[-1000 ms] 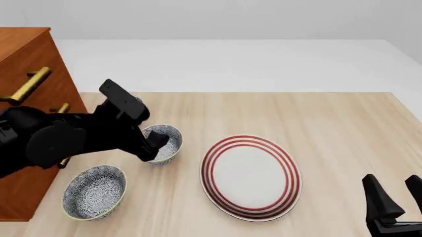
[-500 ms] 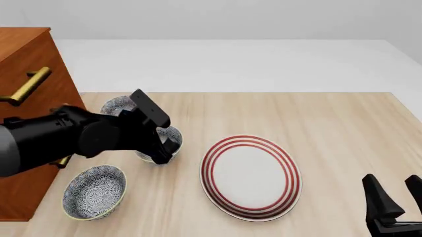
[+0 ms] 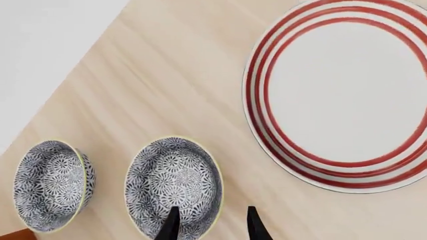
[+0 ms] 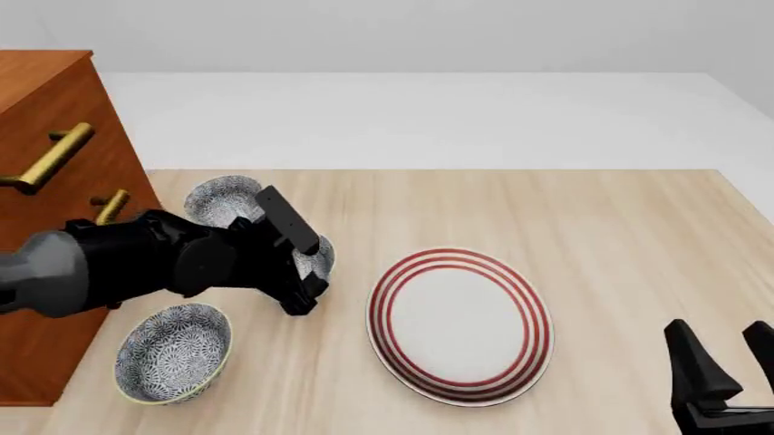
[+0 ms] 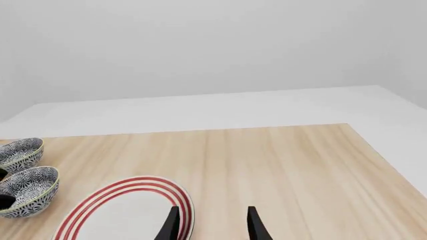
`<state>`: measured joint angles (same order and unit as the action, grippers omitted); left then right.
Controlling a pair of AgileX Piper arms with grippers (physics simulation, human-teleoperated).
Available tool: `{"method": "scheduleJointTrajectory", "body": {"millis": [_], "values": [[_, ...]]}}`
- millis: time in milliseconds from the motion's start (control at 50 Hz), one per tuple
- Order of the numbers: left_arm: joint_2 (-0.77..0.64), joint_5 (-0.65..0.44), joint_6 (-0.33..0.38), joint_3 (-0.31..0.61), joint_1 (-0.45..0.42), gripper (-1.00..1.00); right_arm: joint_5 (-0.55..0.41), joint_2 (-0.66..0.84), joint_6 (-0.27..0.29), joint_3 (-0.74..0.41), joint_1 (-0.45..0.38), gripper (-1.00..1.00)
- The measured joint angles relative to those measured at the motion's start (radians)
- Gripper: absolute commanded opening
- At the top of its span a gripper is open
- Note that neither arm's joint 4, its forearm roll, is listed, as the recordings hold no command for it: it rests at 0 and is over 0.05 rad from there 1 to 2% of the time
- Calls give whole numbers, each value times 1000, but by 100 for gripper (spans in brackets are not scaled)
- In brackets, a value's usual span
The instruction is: Pick up the bowl and put it in the middle on the plate.
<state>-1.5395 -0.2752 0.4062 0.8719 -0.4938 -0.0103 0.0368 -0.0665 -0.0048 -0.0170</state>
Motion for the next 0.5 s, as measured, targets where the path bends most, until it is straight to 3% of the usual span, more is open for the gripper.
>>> {"method": "scheduleJointTrajectory", "body": {"millis": [500], "values": [[-85,69,39,-41,11,100,0,0,0,0,0,100]]}}
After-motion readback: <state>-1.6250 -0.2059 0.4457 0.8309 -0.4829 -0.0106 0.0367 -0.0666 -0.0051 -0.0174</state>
